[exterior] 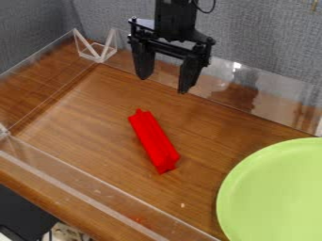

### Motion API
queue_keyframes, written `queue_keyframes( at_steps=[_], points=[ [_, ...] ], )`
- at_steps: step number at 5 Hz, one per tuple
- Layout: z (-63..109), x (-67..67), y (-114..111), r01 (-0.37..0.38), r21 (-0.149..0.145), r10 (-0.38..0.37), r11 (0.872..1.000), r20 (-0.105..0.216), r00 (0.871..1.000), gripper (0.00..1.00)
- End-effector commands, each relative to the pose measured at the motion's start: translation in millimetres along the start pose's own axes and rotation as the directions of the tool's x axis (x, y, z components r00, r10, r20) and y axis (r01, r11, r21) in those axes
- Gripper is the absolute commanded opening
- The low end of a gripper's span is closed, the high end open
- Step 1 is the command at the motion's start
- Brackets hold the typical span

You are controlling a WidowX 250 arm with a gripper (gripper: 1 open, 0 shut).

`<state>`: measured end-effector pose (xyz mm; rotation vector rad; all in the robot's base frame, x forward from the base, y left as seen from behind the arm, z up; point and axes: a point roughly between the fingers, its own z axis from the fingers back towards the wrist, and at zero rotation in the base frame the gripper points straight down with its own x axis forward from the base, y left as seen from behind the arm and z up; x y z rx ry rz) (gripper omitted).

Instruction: Put the red object on the left side

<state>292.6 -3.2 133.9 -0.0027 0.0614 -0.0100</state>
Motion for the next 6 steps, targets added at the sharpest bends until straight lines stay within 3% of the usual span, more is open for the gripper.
queue_keyframes(
  at_steps=[1, 2, 3, 4, 5, 6],
  points=[
    [-24.7, -6.8, -2.3, -0.140, -0.016, 0.140, 0.990, 0.001, 0.990, 1.00],
    [-54.0, -15.2, 0.8, -0.314, -0.064, 0.315, 0.947, 0.006, 0.949, 1.00],
    [-70.4, -13.5, 9.3, -0.494, -0.108, 0.497, 0.863, 0.005, 0.868, 1.00],
    [-79.5, -8.2, 15.4, -0.644, -0.150, 0.652, 0.750, 0.006, 0.758, 1.00],
    [-71.5, -8.5, 20.1, -0.723, -0.176, 0.735, 0.668, 0.008, 0.678, 1.00],
    [-61.8, -9.7, 20.5, -0.733, -0.190, 0.748, 0.653, 0.014, 0.663, 1.00]
  ],
)
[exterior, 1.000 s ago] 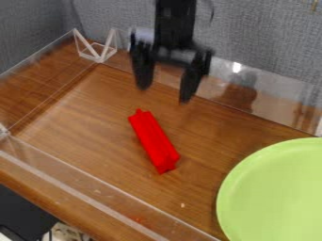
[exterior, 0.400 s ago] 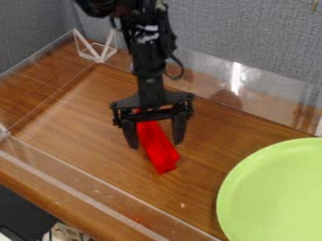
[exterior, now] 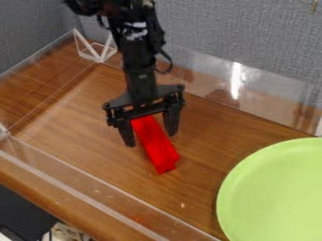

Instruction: Put the red object on the left side

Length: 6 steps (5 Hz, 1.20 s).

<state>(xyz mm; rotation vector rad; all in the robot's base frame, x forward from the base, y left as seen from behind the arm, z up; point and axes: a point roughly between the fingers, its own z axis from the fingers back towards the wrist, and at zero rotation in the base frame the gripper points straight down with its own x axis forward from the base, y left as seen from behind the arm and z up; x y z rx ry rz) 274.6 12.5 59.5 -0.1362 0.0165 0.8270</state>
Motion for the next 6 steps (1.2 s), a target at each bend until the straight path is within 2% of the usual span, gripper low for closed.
queue_keyframes(
  at_steps=[1, 2, 3, 4, 5, 6],
  points=[
    [20.0, -0.4, -21.2, -0.076, -0.038, 0.078, 0.996, 0.052, 0.996, 1.00],
    [23.2, -11.0, -38.9, -0.171, -0.045, 0.174, 0.984, 0.069, 0.982, 1.00],
    [18.9, -5.0, -31.8, -0.221, -0.045, 0.224, 0.974, 0.102, 0.969, 1.00],
    [13.0, -0.8, -23.1, -0.240, -0.032, 0.242, 0.970, 0.133, 0.961, 1.00],
    [13.2, 4.2, -16.4, -0.240, -0.032, 0.242, 0.970, 0.151, 0.958, 1.00],
    [18.3, -5.5, -17.7, -0.193, -0.026, 0.195, 0.981, 0.163, 0.967, 1.00]
  ],
)
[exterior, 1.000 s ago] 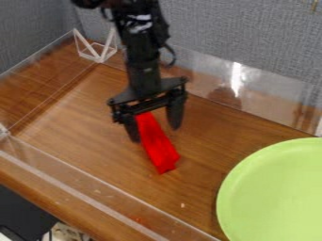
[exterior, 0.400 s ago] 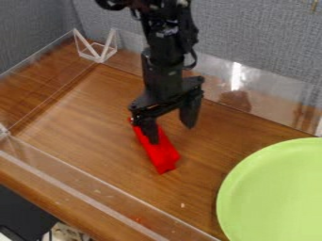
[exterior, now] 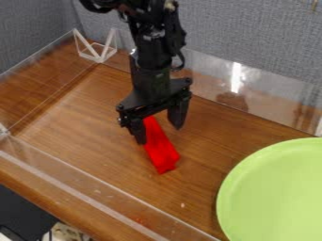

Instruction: Put the red object on the left side

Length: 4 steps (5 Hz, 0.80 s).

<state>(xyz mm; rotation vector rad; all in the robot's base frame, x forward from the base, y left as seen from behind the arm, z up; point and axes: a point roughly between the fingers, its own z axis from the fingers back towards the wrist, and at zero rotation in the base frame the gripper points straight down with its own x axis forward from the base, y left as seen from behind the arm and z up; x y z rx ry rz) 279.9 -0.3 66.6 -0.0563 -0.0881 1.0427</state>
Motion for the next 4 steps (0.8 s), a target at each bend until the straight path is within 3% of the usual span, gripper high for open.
queue_keyframes(
  at_steps=[1, 3, 4],
  points=[
    [16.8, -11.9, -6.3, 0.064, -0.037, -0.063, 0.997, 0.030, 0.998, 1.00],
    [-0.9, 5.9, -14.2, 0.143, -0.031, -0.142, 0.989, 0.041, 0.989, 1.00],
    [-7.1, 6.9, -10.4, 0.119, -0.030, -0.118, 0.992, 0.048, 0.992, 1.00]
  ],
)
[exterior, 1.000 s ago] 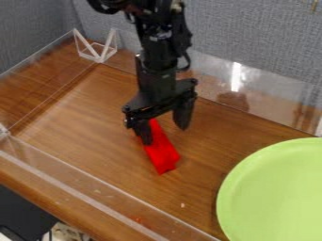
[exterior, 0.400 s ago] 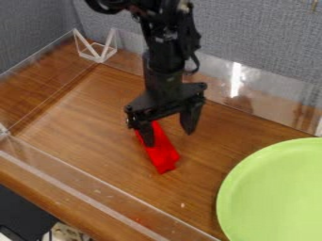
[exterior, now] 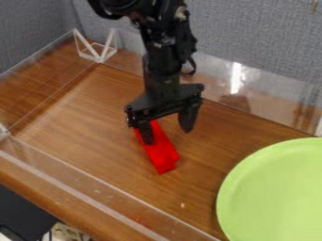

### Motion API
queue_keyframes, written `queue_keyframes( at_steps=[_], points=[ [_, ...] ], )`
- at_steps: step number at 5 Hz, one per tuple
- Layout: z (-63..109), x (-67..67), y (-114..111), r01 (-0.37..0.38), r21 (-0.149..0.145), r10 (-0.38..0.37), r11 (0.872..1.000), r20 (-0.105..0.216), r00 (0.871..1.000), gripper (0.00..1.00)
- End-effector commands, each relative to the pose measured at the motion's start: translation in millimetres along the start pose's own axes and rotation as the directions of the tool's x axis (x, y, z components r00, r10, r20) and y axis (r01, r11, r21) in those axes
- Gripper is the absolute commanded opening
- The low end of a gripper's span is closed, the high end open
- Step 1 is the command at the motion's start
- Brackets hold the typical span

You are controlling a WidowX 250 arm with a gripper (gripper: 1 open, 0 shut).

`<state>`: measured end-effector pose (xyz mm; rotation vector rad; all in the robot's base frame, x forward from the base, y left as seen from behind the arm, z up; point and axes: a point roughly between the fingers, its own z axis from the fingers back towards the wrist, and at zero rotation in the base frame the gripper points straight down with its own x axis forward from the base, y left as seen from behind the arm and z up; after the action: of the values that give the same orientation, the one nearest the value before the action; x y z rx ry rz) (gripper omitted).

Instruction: Put the red object on the left side

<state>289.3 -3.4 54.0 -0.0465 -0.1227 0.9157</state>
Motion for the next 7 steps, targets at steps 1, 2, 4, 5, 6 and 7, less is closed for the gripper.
queue_keyframes(
  at_steps=[1, 2, 4, 5, 6, 7],
  points=[
    [1.3, 3.2, 2.4, -0.027, -0.014, 0.027, 1.000, 0.028, 0.999, 1.00],
    [1.0, 0.6, 3.2, -0.006, -0.017, 0.007, 1.000, 0.037, 0.999, 1.00],
    [31.7, 11.6, -12.0, 0.014, -0.026, -0.013, 1.000, 0.041, 0.999, 1.00],
    [53.6, 26.9, 2.4, 0.054, -0.030, -0.052, 0.998, 0.063, 0.997, 1.00],
    [81.9, 39.2, 23.3, 0.122, -0.024, -0.119, 0.992, 0.094, 0.988, 1.00],
    [94.0, 18.9, 19.1, 0.115, -0.021, -0.112, 0.993, 0.094, 0.989, 0.00]
  ],
)
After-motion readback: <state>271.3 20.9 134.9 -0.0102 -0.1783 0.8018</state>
